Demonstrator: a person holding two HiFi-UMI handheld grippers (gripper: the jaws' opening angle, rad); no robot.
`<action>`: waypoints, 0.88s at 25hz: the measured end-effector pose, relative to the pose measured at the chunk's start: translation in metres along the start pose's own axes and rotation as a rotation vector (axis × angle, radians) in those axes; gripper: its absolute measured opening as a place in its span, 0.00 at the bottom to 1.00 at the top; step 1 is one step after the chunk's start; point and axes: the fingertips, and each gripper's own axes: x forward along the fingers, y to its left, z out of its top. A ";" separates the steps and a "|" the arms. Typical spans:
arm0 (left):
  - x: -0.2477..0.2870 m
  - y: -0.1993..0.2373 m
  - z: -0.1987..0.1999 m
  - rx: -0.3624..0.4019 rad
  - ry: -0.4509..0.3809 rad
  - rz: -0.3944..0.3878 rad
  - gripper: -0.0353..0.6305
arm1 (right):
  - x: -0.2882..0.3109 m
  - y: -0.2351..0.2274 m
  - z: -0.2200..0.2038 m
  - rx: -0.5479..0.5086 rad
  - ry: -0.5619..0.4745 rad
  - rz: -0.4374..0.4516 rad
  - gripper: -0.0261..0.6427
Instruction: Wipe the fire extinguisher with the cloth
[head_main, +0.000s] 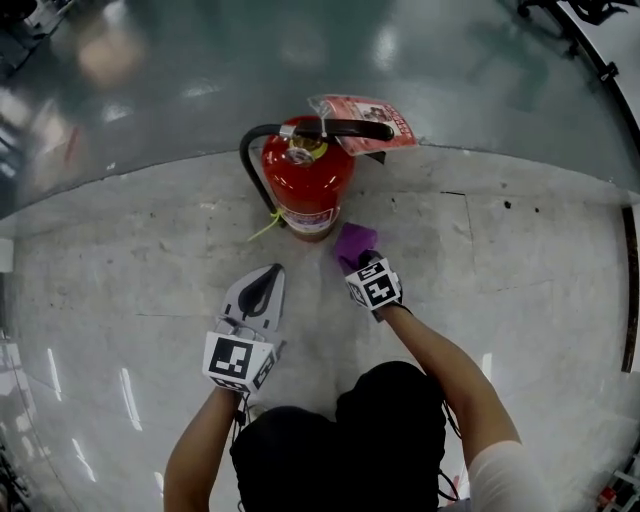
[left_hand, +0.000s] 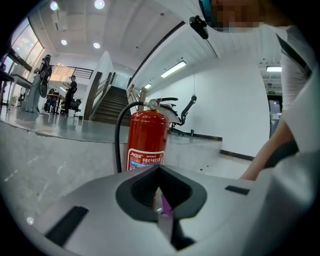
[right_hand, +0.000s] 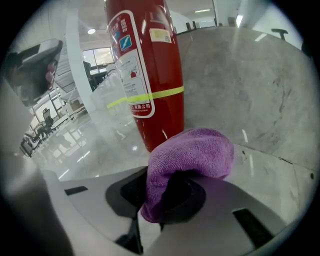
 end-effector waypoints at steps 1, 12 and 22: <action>-0.001 -0.002 0.001 -0.001 -0.002 -0.003 0.06 | 0.004 0.002 0.001 0.001 0.009 0.010 0.13; -0.020 -0.003 0.010 -0.013 -0.039 -0.010 0.06 | 0.025 0.019 0.044 -0.016 0.020 0.048 0.13; -0.018 -0.004 0.014 -0.050 -0.059 -0.034 0.06 | -0.006 0.038 0.078 -0.149 -0.023 0.074 0.13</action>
